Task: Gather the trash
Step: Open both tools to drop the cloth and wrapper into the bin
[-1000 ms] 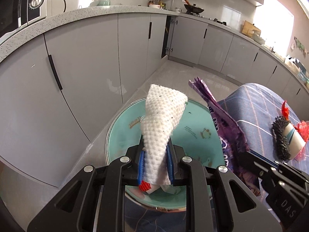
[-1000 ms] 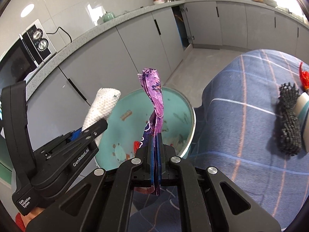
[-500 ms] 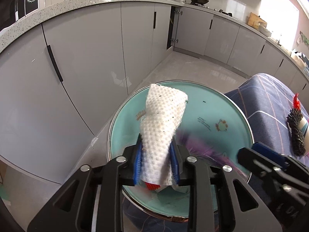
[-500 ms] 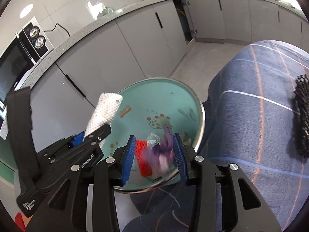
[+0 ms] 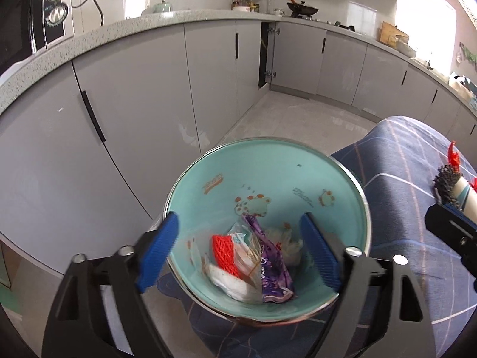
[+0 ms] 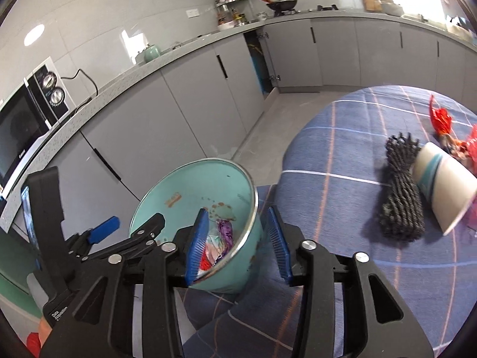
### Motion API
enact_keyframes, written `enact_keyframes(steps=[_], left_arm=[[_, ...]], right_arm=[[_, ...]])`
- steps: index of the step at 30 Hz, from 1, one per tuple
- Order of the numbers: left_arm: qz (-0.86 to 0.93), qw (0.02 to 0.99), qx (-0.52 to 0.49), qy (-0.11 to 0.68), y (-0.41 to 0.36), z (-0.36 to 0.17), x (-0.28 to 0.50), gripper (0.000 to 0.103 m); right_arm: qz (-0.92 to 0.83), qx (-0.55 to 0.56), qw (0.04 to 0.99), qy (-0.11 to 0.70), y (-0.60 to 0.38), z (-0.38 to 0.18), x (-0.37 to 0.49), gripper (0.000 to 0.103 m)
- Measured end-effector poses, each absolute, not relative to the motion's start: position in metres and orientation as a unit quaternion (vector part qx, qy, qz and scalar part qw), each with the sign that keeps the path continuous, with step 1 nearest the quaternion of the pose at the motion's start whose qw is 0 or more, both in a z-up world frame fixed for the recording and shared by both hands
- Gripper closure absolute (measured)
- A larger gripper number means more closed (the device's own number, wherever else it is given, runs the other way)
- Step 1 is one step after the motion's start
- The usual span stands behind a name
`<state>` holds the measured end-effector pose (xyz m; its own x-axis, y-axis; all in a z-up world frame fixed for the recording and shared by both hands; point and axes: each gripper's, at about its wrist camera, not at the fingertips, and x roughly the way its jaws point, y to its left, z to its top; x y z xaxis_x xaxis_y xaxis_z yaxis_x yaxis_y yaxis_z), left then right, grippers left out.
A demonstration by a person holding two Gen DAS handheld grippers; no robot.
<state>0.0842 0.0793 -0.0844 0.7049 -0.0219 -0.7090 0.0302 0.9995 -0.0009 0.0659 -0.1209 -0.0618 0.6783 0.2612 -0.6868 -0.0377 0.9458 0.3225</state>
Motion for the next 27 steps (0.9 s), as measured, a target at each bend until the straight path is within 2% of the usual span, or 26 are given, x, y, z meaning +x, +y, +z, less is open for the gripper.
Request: enact_keyframes(steps=[2, 3, 9, 27], left_arm=[[-0.017, 0.926, 0.007, 0.378, 0.074, -0.080, 0.080, 0.009], [-0.019, 0.926, 0.009, 0.376, 0.070, -0.077, 0.078, 0.006], [-0.040, 0.926, 0.022, 0.375, 0.044, -0.070, 0.069, 0.006], [-0.130, 0.912, 0.063, 0.384, -0.044, -0.069, 0.038, 0.006]], right_arm=[[0.073, 0.144, 0.908, 0.387, -0.130, -0.059, 0.060, 0.049], [0.069, 0.146, 0.909, 0.384, -0.133, -0.058, 0.057, 0.048], [0.042, 0.159, 0.914, 0.371, -0.166, -0.053, 0.039, 0.045], [-0.063, 0.185, 0.915, 0.353, -0.269, -0.058, -0.014, 0.045]])
